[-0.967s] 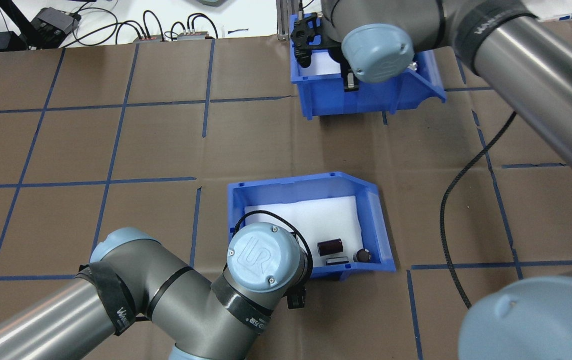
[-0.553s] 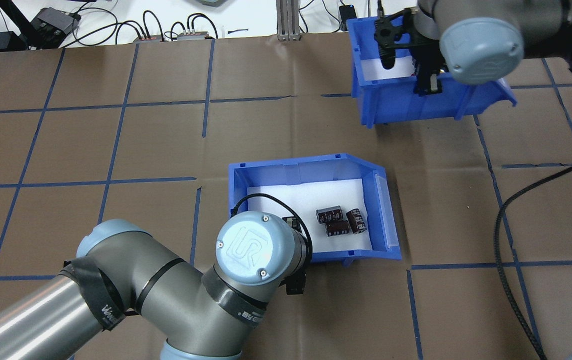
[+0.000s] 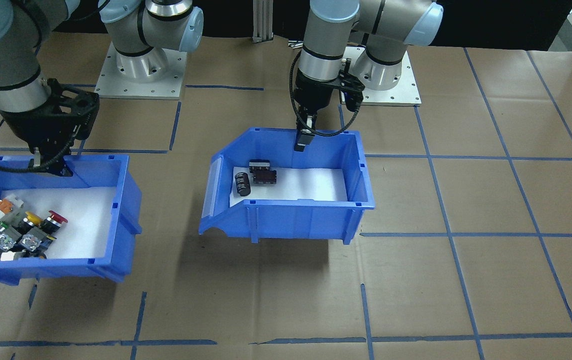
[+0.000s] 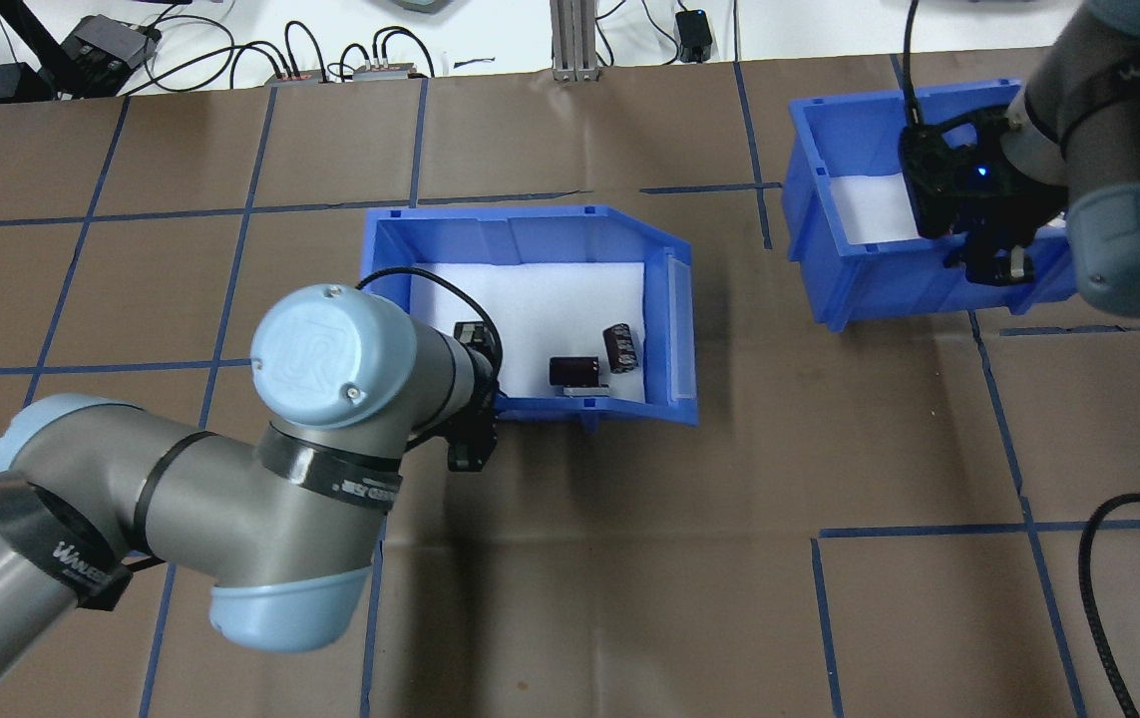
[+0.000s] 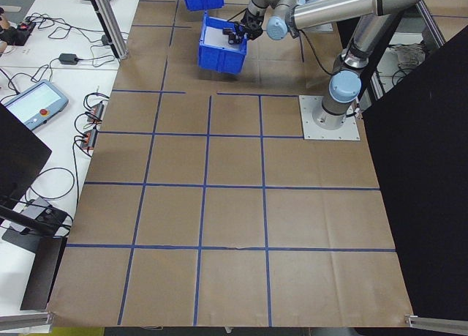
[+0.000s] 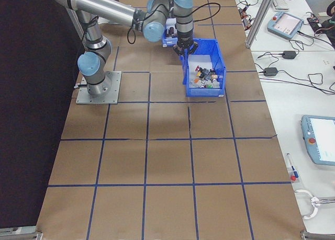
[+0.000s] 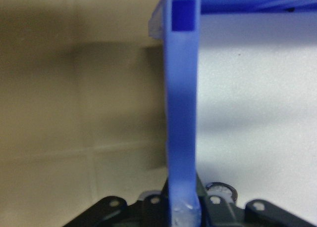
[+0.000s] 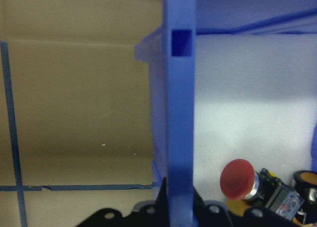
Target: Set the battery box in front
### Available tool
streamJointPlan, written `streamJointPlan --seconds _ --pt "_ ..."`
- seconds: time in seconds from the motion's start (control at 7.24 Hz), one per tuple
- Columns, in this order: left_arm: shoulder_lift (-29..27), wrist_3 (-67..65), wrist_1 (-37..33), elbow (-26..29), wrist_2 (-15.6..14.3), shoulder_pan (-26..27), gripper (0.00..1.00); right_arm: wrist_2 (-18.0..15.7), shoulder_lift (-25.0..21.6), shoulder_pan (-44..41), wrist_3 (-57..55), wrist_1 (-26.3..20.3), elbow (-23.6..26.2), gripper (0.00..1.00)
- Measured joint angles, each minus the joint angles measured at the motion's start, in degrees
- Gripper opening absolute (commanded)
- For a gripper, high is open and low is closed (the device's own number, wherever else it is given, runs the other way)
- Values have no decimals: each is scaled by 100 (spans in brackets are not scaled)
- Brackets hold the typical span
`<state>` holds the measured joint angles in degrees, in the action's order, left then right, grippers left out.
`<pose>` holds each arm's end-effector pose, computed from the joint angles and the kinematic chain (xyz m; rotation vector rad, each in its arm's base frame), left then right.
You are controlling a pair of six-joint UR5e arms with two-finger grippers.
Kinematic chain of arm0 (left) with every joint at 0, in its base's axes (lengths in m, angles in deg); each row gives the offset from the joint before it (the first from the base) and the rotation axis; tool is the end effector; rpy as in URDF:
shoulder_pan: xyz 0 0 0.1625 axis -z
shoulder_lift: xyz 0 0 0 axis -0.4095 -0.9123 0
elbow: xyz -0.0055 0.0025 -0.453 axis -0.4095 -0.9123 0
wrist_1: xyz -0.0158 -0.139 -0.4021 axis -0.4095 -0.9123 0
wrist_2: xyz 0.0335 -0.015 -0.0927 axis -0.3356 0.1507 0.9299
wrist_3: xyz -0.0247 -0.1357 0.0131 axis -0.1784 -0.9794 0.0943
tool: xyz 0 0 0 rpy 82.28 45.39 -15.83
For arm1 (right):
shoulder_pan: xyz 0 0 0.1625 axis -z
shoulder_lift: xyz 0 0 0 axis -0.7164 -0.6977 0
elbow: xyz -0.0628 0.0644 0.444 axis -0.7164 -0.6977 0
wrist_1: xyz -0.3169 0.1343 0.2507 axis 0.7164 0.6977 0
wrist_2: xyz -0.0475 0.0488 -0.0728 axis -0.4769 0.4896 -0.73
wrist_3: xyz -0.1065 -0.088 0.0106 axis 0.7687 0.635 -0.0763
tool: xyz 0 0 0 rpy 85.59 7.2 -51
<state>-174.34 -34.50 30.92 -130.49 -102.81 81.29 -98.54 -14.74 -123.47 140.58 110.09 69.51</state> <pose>-0.2539 -0.3995 0.3175 1.9338 -2.0996 0.1901 0.0230 -0.4970 0.3778 2.1628 -2.0732 0.0675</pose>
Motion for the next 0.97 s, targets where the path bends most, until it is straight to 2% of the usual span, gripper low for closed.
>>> streamJointPlan --seconds 0.28,0.41,0.69,0.97 --pt "-76 1154 -5 135 167 -939 0 147 -683 254 251 296 859 0" --pt "-261 1505 -7 393 196 -1228 0 166 -888 279 275 375 1106 0" --pt "-1024 1743 -32 1239 220 -1371 0 157 -1107 276 265 350 1278 0" --pt "-1884 1547 -47 2072 596 -1170 0 133 -1353 265 245 227 1475 0"
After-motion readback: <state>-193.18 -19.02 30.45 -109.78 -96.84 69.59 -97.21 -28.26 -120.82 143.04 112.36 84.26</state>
